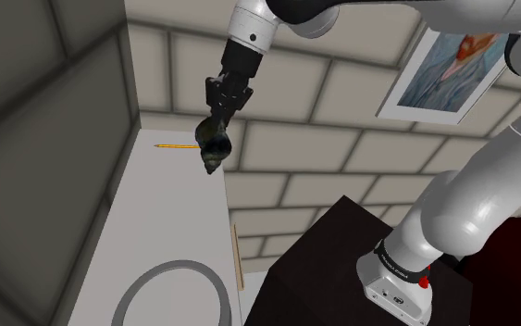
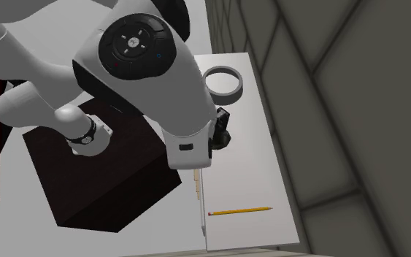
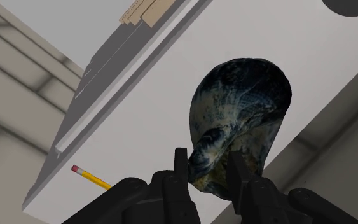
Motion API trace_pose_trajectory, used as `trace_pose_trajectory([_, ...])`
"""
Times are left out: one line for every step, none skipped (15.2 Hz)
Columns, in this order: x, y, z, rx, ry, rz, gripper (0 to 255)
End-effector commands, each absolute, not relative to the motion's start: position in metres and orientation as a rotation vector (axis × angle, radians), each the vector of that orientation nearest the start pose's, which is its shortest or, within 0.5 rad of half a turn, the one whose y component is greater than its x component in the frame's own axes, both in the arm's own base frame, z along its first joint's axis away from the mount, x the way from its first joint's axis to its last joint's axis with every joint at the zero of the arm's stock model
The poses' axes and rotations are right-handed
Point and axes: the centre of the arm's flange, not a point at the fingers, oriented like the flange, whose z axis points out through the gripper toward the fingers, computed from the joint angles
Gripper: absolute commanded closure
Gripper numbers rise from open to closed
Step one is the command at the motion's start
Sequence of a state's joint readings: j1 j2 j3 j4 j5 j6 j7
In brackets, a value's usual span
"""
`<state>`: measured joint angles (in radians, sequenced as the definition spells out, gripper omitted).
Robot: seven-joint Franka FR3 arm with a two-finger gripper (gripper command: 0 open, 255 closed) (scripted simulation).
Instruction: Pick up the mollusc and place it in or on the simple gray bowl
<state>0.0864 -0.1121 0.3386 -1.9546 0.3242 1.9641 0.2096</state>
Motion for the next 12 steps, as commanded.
trace_pose_trajectory([0.466,0.268,0.536,-2.845,-0.153,-0.038,255])
trace_pose_trajectory([0.457,0.277,0.537,-2.845,-0.153,-0.038,255])
trace_pose_trajectory([0.448,0.287,0.538,-2.845,-0.153,-0.038,255])
trace_pose_trajectory([0.439,0.296,0.539,-2.845,-0.153,-0.038,255])
trace_pose_trajectory([0.430,0.306,0.541,-2.845,-0.153,-0.038,255])
trace_pose_trajectory([0.421,0.315,0.542,-2.845,-0.153,-0.038,255])
trace_pose_trajectory([0.412,0.325,0.543,-2.845,-0.153,-0.038,255])
trace_pose_trajectory([0.403,0.335,0.544,-2.845,-0.153,-0.038,255])
trace_pose_trajectory([0.394,0.344,0.546,-2.845,-0.153,-0.038,255])
trace_pose_trajectory([0.385,0.354,0.547,-2.845,-0.153,-0.038,255])
trace_pose_trajectory([0.376,0.363,0.548,-2.845,-0.153,-0.038,255])
trace_pose_trajectory([0.367,0.373,0.549,-2.845,-0.153,-0.038,255])
